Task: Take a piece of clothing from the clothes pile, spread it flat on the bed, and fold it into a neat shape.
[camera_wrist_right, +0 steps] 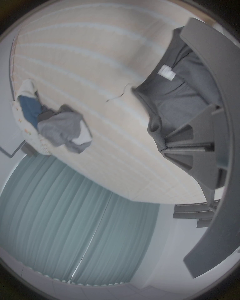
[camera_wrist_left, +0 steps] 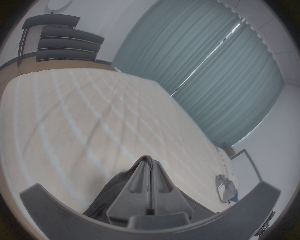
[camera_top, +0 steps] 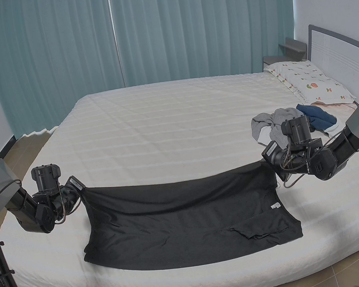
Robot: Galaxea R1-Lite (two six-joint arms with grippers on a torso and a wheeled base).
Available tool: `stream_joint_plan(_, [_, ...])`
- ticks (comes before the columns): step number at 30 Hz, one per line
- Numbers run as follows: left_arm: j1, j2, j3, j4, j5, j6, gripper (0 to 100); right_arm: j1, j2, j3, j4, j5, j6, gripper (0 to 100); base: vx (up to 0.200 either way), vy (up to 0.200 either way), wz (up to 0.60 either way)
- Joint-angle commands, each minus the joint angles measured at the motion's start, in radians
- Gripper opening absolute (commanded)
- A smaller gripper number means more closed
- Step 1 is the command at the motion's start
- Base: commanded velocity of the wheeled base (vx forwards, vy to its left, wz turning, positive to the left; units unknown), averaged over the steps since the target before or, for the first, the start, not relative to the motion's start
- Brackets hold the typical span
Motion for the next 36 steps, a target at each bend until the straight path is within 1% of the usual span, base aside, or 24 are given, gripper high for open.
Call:
stream_joint_plan(1, [0.001,0.049,-0.008,-0.121,0.004,-0.027,0,-0.010,0.025,-0.038,-0.042,-0.028,-0.033,0,0.000,0.000,0.00])
stream_joint_plan(2, [0.001,0.049,-0.008,-0.121,0.004,-0.027,0,-0.010,0.025,-0.038,-0.042,-0.028,-0.033,0,0.000,0.000,0.00])
stream_joint_plan(3, [0.002,0.069,0.026,-0.191,0.018,-0.021,0,-0.010,0.027,0.015,-0.043,-0.028,-0.085,0,0.000,0.000,0.00])
stream_joint_plan(6, [0.004,0.069,0.067,-0.205,0.012,0.009,0,-0.009,0.025,0.091,-0.052,-0.026,-0.119,0,0.000,0.000,0.00])
stream_joint_plan(9, [0.004,0.079,0.133,-0.210,0.010,0.135,0,-0.007,0.024,0.172,-0.054,-0.026,-0.171,0,0.000,0.000,0.00])
stream_joint_plan(11, [0.004,0.081,0.168,-0.216,0.012,0.195,0,-0.007,0.020,0.213,-0.054,-0.026,-0.194,0,0.000,0.000,0.00])
stream_joint_plan(14, [0.002,0.075,0.204,-0.216,0.012,0.240,0,-0.004,0.024,0.270,-0.055,-0.026,-0.236,0,0.000,0.000,0.00])
stream_joint_plan(18, [0.002,0.072,0.224,-0.205,0.012,0.276,0,-0.003,0.027,0.312,-0.055,-0.023,-0.259,0,0.000,0.000,0.00])
stream_joint_plan(19, [0.004,0.072,0.241,-0.207,0.012,0.305,0,-0.001,0.031,0.324,-0.055,-0.019,-0.268,0,0.000,0.000,0.00])
stream_joint_plan(20, [0.004,0.070,0.244,-0.207,0.012,0.313,0,-0.003,0.033,0.325,-0.055,-0.019,-0.269,0,0.000,0.000,0.00])
stream_joint_plan(21, [0.005,0.073,0.264,-0.207,0.012,0.356,0,-0.001,0.045,0.330,-0.057,-0.014,-0.275,0,0.000,0.000,0.00])
stream_joint_plan(23, [0.004,0.079,0.282,-0.207,0.012,0.388,0,-0.001,0.057,0.338,-0.065,-0.014,-0.283,0,0.000,0.000,0.00])
stream_joint_plan(28, [0.002,0.084,0.294,-0.199,0.012,0.410,0,-0.001,0.090,0.353,-0.091,-0.017,-0.320,0,0.000,0.000,0.00])
stream_joint_plan(34, [0.002,0.076,0.294,-0.131,0.012,0.419,0,0.000,0.100,0.348,-0.092,-0.019,-0.320,0,0.000,0.000,0.00])
stream_joint_plan(35, [0.002,0.072,0.296,-0.119,0.012,0.422,100,0.000,0.102,0.350,-0.092,-0.019,-0.320,0,0.000,0.000,0.00])
stream_joint_plan(36, [0.002,0.072,0.296,-0.119,0.012,0.422,100,0.000,0.102,0.350,-0.092,-0.019,-0.320,0,0.000,0.000,0.00])
